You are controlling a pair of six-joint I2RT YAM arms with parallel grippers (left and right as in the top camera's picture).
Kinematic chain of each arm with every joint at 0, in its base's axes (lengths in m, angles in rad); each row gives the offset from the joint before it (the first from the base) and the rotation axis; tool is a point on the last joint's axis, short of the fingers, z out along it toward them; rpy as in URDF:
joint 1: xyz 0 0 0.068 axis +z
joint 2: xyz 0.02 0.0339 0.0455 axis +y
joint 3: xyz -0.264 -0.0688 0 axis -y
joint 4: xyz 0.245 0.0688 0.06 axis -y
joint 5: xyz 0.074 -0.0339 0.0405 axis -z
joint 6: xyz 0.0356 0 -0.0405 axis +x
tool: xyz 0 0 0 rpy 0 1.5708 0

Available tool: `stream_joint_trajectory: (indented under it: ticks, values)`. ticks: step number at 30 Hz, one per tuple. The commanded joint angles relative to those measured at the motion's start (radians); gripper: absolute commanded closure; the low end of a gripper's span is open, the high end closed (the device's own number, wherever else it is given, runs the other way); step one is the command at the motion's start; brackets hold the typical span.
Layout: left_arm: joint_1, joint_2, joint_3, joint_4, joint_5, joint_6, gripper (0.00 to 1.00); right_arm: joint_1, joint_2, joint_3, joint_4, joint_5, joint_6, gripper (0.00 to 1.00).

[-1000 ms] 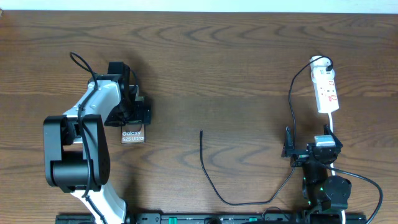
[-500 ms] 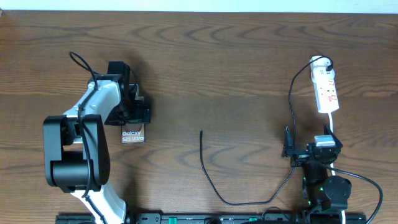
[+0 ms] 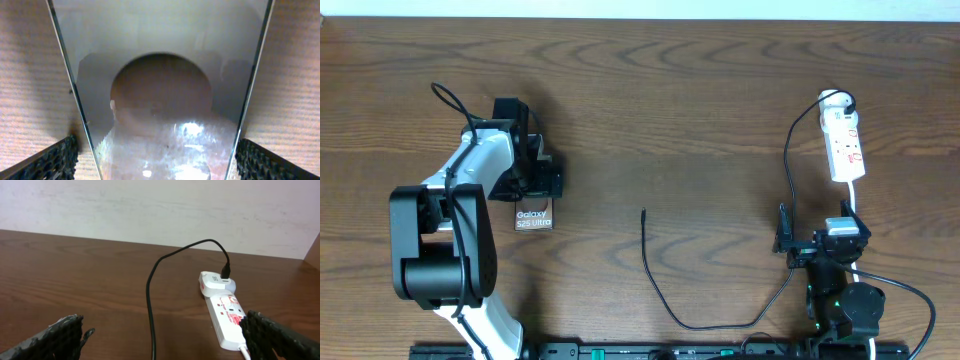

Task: Plug charger to phone and switch on socket
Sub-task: 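Close the left gripper on the phone's long edges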

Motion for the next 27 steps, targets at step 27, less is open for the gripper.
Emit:
stream_joint_trajectory:
  ticks: [27]
  values:
    - [-0.002,0.013,-0.102,0.027,0.035,0.003,0.02,0.019,-0.002,-0.002,-0.004,0.011,-0.01,0.01]
